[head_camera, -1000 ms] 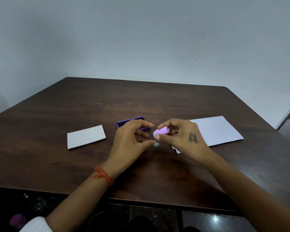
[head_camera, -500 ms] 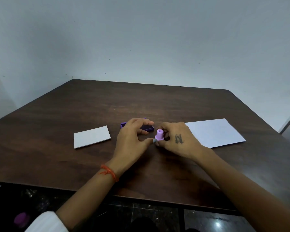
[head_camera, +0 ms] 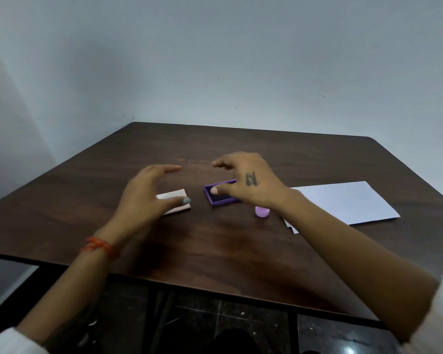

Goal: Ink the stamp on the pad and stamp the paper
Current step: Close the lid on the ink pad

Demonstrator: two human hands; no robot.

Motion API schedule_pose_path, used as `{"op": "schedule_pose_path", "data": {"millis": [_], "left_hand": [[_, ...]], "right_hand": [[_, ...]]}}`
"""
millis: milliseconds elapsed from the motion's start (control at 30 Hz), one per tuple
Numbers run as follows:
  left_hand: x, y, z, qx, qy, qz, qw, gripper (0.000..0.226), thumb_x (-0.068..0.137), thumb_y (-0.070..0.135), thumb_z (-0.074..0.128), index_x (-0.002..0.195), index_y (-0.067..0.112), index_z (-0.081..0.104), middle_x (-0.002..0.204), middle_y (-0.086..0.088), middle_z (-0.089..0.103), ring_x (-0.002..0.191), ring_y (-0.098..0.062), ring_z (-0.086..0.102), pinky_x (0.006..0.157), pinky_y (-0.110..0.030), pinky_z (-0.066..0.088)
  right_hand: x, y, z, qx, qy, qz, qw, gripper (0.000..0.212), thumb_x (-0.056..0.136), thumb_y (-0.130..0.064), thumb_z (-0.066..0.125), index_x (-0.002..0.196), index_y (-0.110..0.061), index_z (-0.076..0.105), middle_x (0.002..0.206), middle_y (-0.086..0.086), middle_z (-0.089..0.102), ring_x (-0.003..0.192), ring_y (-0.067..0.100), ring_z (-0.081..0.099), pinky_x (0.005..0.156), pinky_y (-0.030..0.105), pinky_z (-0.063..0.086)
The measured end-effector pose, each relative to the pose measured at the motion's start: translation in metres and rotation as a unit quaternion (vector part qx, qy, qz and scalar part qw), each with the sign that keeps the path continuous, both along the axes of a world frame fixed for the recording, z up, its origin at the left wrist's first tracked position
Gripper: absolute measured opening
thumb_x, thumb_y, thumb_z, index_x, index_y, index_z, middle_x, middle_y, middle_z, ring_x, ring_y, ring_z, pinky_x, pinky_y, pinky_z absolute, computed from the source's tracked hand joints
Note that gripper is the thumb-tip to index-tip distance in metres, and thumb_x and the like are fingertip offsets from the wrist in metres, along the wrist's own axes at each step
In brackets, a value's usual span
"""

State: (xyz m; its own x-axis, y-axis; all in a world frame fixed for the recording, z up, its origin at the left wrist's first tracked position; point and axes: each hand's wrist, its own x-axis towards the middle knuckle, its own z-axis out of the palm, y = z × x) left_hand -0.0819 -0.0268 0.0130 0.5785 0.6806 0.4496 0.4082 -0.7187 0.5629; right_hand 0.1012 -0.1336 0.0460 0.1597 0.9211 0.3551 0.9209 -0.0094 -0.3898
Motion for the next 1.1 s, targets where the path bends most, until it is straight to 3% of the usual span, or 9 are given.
{"op": "schedule_pose_path", "data": {"millis": [200, 333, 467, 733, 867, 1100], "left_hand": [[-0.039, 0.028, -0.011, -0.097, 0.145, 0.026, 0.984, 0.089, 0.059, 0.039, 0.081, 0.136, 0.025, 0.038, 0.144, -0.005, 0.040, 0.129, -0.022, 0.038, 0.102, -0.034, 0.033], [-0.046, 0.035, -0.021, -0.136, 0.154, 0.027, 0.978, 0.088, 0.060, 0.043, 0.079, 0.136, 0.026, 0.039, 0.144, -0.001, 0.042, 0.128, -0.019, 0.038, 0.101, -0.030, 0.031], [-0.044, 0.036, -0.025, -0.126, 0.141, 0.028, 0.982, 0.079, 0.062, 0.042, 0.078, 0.132, 0.026, 0.045, 0.140, 0.001, 0.047, 0.125, -0.017, 0.042, 0.098, -0.029, 0.032], [-0.038, 0.032, -0.020, -0.091, 0.123, 0.027, 0.988, 0.073, 0.062, 0.036, 0.080, 0.128, 0.021, 0.051, 0.136, 0.000, 0.052, 0.122, -0.017, 0.047, 0.091, -0.024, 0.034], [-0.025, 0.024, -0.006, -0.046, 0.091, 0.016, 0.995, 0.075, 0.060, 0.036, 0.081, 0.127, 0.018, 0.052, 0.134, -0.005, 0.054, 0.119, -0.020, 0.051, 0.091, -0.024, 0.036], [0.028, 0.006, 0.011, -0.010, 0.057, -0.017, 0.998, 0.075, 0.060, 0.038, 0.080, 0.125, 0.011, 0.054, 0.131, -0.008, 0.057, 0.117, -0.020, 0.053, 0.094, -0.027, 0.040]], "right_hand": [[-0.028, 0.046, -0.013, -0.115, -0.077, 0.080, 0.987, 0.073, 0.074, -0.037, 0.072, 0.135, -0.013, 0.042, 0.140, 0.014, 0.047, 0.130, 0.029, 0.041, 0.106, 0.038, 0.035], [-0.032, 0.066, -0.024, -0.212, -0.095, 0.096, 0.968, 0.082, 0.077, -0.041, 0.068, 0.142, -0.013, 0.028, 0.151, 0.011, 0.032, 0.139, 0.028, 0.028, 0.114, 0.040, 0.026], [-0.031, 0.075, -0.031, -0.256, -0.105, 0.107, 0.955, 0.075, 0.084, -0.044, 0.059, 0.143, -0.011, 0.026, 0.152, 0.010, 0.031, 0.139, 0.026, 0.028, 0.115, 0.038, 0.024], [-0.028, 0.075, -0.030, -0.227, -0.137, 0.122, 0.957, 0.063, 0.086, -0.037, 0.057, 0.138, -0.009, 0.036, 0.141, 0.013, 0.046, 0.127, 0.028, 0.042, 0.105, 0.039, 0.036], [-0.012, 0.067, -0.016, -0.175, -0.162, 0.117, 0.964, 0.065, 0.084, -0.039, 0.060, 0.137, -0.010, 0.038, 0.141, 0.012, 0.047, 0.128, 0.027, 0.042, 0.103, 0.033, 0.033], [0.035, 0.034, 0.008, -0.129, -0.093, 0.079, 0.984, 0.063, 0.079, -0.032, 0.068, 0.133, -0.011, 0.045, 0.139, 0.008, 0.051, 0.126, 0.022, 0.046, 0.103, 0.027, 0.033]]}}
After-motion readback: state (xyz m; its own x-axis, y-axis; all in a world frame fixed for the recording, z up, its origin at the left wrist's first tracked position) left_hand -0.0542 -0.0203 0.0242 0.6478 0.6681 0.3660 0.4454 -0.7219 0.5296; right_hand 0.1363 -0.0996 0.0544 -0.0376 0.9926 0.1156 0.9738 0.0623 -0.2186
